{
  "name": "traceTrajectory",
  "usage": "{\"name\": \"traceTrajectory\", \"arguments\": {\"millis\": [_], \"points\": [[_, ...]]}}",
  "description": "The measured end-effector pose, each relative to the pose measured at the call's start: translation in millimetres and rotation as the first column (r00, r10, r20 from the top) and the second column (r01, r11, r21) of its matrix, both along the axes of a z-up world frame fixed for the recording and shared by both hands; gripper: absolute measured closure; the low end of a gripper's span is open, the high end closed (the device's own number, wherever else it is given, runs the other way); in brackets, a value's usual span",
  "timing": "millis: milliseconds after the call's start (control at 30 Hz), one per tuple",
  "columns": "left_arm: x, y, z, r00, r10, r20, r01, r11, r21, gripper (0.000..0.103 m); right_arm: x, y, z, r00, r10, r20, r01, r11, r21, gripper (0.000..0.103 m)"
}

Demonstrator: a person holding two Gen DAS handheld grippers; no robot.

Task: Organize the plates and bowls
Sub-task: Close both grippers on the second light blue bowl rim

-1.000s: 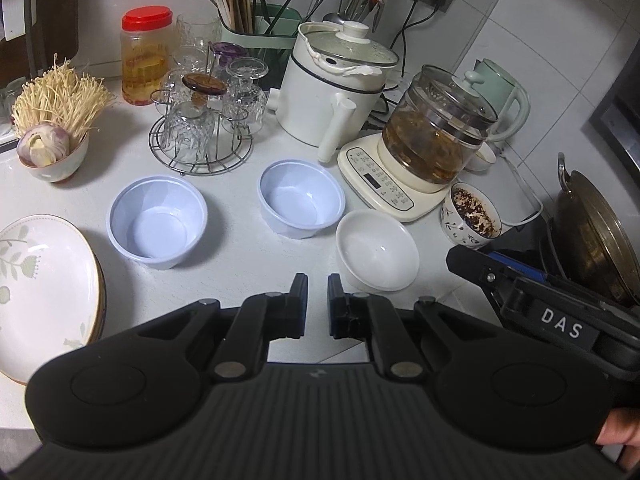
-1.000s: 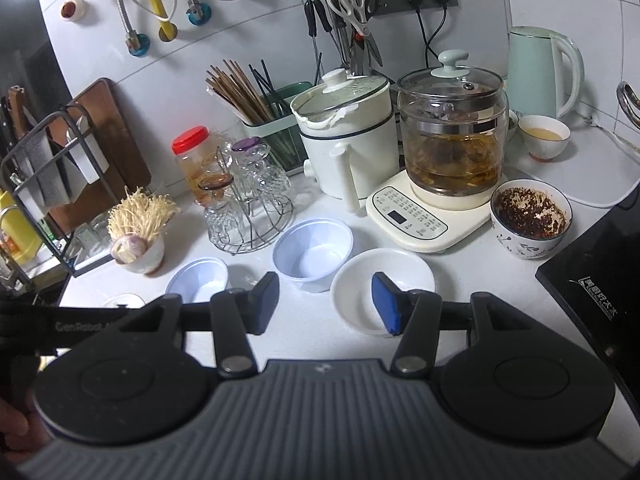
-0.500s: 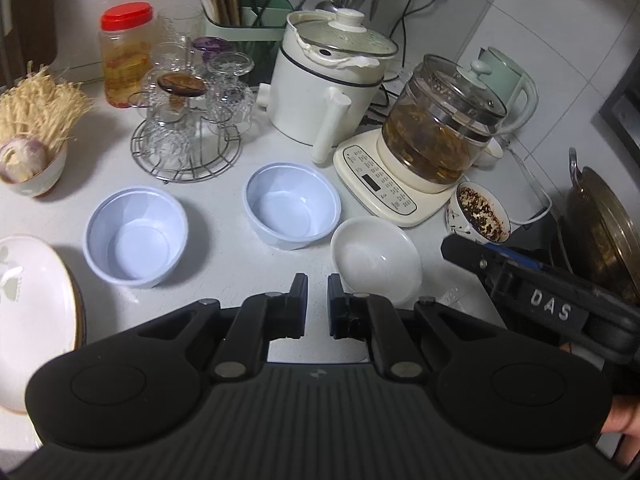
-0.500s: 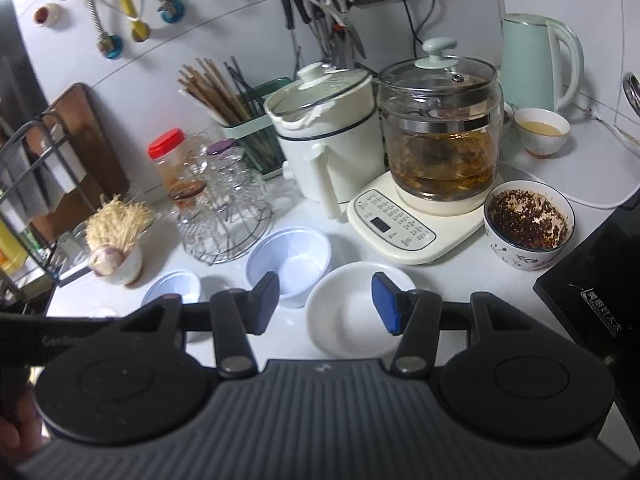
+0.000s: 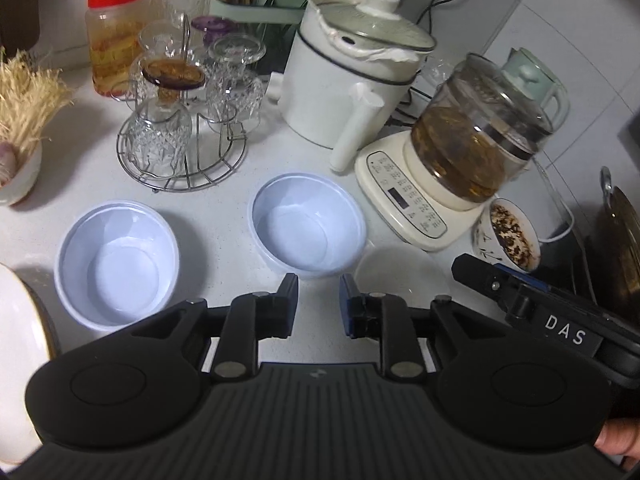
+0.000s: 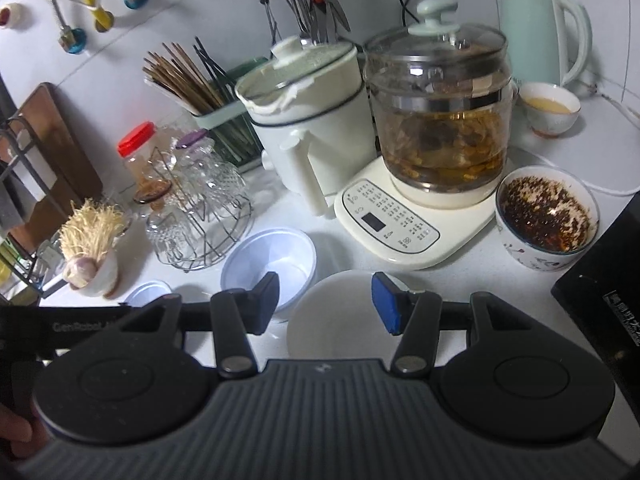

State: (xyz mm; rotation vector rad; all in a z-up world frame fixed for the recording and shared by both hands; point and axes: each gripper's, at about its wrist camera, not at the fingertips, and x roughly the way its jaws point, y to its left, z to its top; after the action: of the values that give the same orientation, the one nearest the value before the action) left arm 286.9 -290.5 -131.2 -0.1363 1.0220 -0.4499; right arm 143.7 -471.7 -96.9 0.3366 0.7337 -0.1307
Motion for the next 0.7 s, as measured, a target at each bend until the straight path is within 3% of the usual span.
{"name": "traceTrajectory", "arguments": {"millis": [367,700], "points": [[45.4,-7.6,-40.5,0.999,0.033,-0.042,-0.033,0.999,-0.006,0.077,56.3,0.5,-29.1,0.999,0.047,-0.02,-0.046,0.999,0.028,0.049],[79.8,3.3,-59.4,0.996,0.084,-0.037,-0.084,0.996,0.012,0.077,103.1,9.5,-59.2,0.995,0.069,-0.073,-0.068,0.998,0.015,0.058]]}}
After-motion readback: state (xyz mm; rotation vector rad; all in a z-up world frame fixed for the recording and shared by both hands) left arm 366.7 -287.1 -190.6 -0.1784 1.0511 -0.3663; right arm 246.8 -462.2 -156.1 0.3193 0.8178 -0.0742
